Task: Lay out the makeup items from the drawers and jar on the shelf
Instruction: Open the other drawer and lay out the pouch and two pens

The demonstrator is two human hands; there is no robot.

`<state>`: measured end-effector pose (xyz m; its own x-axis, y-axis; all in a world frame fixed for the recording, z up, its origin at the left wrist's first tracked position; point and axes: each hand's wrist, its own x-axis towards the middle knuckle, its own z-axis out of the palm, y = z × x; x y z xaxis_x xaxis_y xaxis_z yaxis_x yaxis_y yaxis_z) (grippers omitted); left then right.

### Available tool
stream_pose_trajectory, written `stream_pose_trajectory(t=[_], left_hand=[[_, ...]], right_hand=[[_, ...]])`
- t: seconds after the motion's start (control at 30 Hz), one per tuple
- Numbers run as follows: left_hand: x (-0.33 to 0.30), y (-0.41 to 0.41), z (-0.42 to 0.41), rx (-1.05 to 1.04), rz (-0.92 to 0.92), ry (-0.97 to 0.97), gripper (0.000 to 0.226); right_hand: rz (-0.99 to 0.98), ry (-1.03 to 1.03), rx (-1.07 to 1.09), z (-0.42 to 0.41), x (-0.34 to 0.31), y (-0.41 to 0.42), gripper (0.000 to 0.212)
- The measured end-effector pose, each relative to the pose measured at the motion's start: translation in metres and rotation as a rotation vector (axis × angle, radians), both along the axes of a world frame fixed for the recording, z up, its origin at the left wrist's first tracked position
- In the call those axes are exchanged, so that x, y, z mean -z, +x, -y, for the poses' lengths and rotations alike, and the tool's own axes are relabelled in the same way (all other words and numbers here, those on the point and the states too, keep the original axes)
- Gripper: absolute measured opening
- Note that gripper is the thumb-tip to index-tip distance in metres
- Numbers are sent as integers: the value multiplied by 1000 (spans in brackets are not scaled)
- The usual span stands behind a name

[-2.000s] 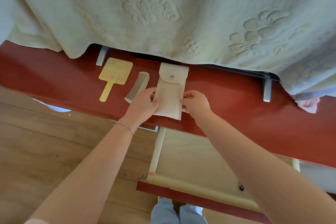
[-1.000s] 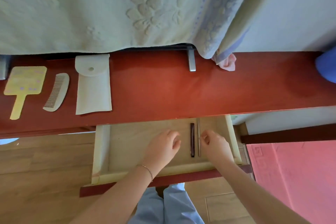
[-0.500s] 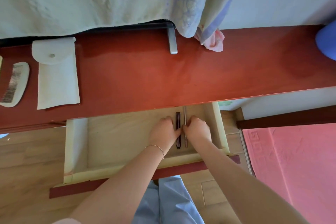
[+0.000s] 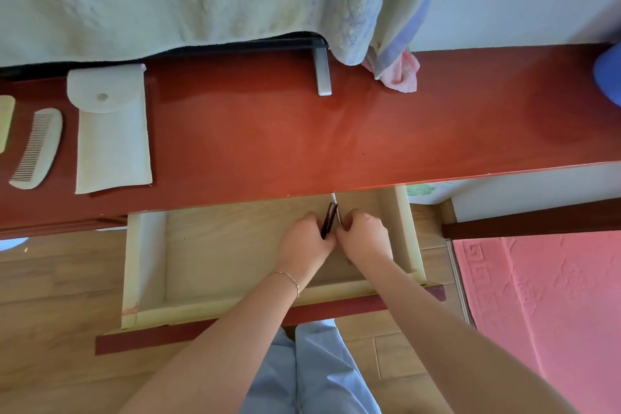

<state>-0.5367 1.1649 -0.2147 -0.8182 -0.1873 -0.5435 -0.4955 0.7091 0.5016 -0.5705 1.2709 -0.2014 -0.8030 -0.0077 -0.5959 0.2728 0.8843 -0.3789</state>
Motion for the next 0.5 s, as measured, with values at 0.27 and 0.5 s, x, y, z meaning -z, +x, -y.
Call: stream_pose_trajectory(t=[0.27, 0.5], left_hand=[[-23, 33, 32, 54, -184, -60, 13], [-44, 58, 61, 83, -398, -135, 12]], right_hand=[[-77, -53, -125, 2, -22, 22, 11], [-169, -41, -414, 14, -43, 33, 12]])
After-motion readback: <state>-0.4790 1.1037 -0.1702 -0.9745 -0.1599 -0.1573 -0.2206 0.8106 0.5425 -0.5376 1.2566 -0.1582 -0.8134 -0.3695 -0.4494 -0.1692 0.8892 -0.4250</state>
